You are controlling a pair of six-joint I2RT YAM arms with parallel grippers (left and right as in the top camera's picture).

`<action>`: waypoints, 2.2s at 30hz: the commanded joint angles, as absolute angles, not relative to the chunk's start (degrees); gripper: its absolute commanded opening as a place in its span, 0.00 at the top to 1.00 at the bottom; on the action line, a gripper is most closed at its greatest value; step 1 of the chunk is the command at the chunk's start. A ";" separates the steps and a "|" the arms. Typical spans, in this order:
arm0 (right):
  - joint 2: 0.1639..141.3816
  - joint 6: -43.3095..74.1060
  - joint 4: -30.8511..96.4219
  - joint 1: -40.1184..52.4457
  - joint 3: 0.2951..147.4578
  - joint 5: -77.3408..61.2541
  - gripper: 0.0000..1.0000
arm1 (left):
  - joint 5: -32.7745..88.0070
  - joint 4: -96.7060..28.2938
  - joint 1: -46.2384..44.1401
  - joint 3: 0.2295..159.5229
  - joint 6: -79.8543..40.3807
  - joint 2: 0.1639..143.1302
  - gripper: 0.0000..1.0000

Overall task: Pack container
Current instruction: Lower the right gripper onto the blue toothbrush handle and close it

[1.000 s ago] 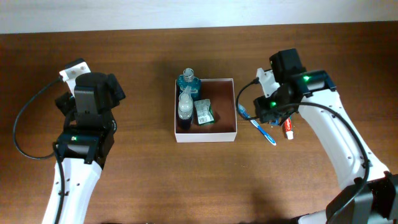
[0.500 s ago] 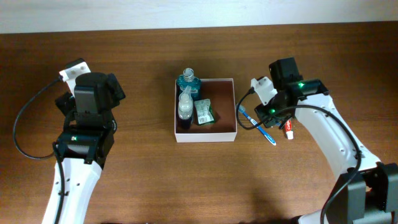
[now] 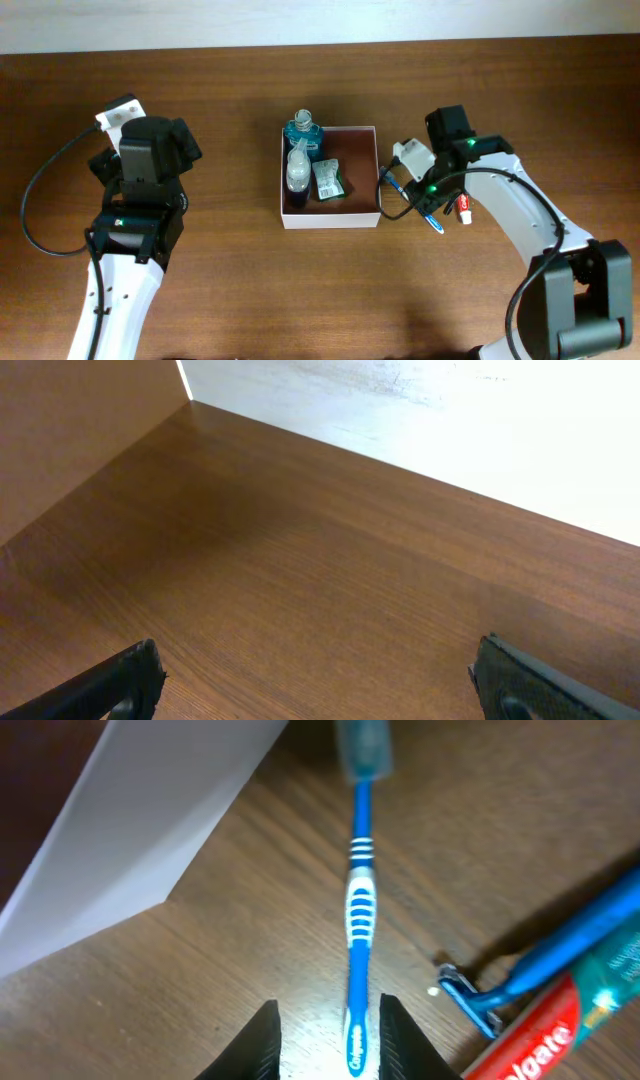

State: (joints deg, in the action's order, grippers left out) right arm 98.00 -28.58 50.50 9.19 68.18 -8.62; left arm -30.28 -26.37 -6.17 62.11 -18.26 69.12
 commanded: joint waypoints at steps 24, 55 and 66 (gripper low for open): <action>102.61 -35.14 48.29 6.48 67.37 -10.13 0.71 | -30.87 -26.26 -5.96 62.50 -19.05 69.43 0.01; 102.72 -35.16 38.59 5.48 60.14 -11.62 0.48 | -30.89 -26.26 -5.96 62.50 -19.07 69.43 0.01; 102.72 -35.14 34.81 5.48 58.39 -11.35 0.53 | -30.87 -26.26 -5.96 62.50 -19.07 69.43 0.01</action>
